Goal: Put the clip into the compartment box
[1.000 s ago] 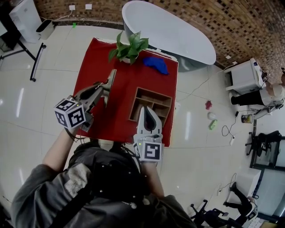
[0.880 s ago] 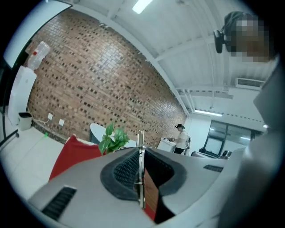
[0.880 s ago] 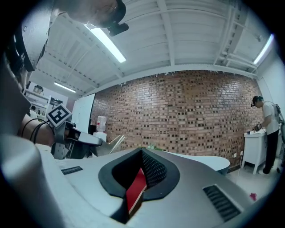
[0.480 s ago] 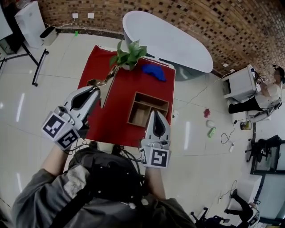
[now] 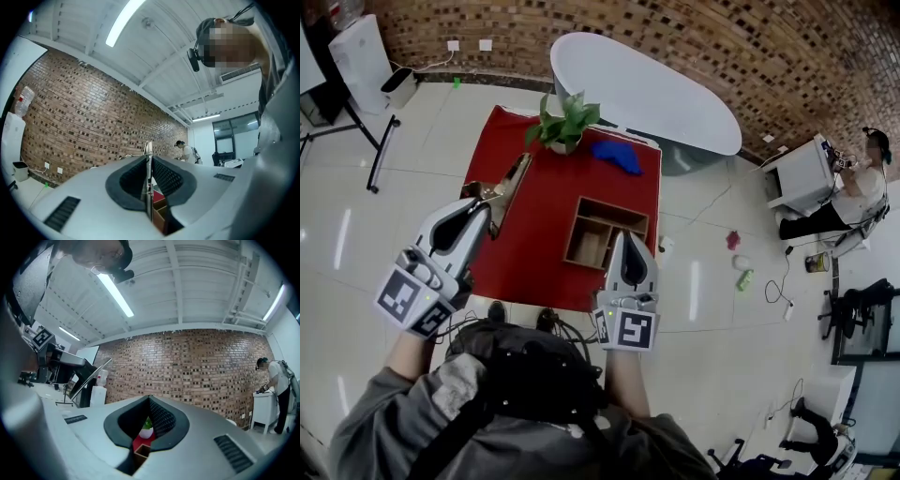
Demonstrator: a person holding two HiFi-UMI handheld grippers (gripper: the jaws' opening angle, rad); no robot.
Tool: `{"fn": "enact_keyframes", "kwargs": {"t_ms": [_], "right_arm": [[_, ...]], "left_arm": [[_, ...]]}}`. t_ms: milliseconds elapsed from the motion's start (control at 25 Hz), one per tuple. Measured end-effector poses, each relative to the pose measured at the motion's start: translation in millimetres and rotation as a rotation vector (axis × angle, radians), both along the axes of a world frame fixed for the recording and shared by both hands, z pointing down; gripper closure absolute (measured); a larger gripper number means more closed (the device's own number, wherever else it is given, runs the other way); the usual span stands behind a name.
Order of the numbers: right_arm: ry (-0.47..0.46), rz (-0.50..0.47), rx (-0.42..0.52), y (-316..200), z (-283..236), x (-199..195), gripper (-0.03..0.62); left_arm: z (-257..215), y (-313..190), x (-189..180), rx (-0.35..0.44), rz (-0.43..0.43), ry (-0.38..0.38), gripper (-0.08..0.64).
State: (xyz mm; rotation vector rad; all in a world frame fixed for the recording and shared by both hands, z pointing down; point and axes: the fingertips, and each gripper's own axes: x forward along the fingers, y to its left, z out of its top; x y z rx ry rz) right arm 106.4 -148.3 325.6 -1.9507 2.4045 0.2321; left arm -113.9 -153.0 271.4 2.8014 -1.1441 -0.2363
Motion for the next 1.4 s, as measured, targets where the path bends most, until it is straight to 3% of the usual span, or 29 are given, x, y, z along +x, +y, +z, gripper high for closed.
{"fn": "enact_keyframes", "kwargs": {"t_ms": [160,320,440,520,720,920,1400], "right_arm": [[-0.011,0.008,0.004,4,0,3,0.589],[-0.021,0.009,-0.009,8,3,4,0.589],[-0.021,0.004,-0.018,8,6,2,0.588],[-0.018,0.000,-0.020,7,9,2,0.588],[-0.015,0.011,-0.014,7,8,9,0.588],[-0.017,0.035,-0.016,10,9,20,0.588],[0.004,0.057,-0.002,14,8,78,0.588]], "left_arm": [[-10,4,6,0.006,0.020,0.056,0.509],[-2,4,4,0.003,0.010,0.013,0.509],[-13,6,10,0.004,0.035,0.091,0.509],[-13,5,13,0.006,0.041,0.103,0.509],[-14,3,19,0.023,0.045,0.095,0.509],[7,3,24,-0.008,0.047,0.014,0.509],[51,3,104,-0.030,0.083,-0.006,0.509]]}}
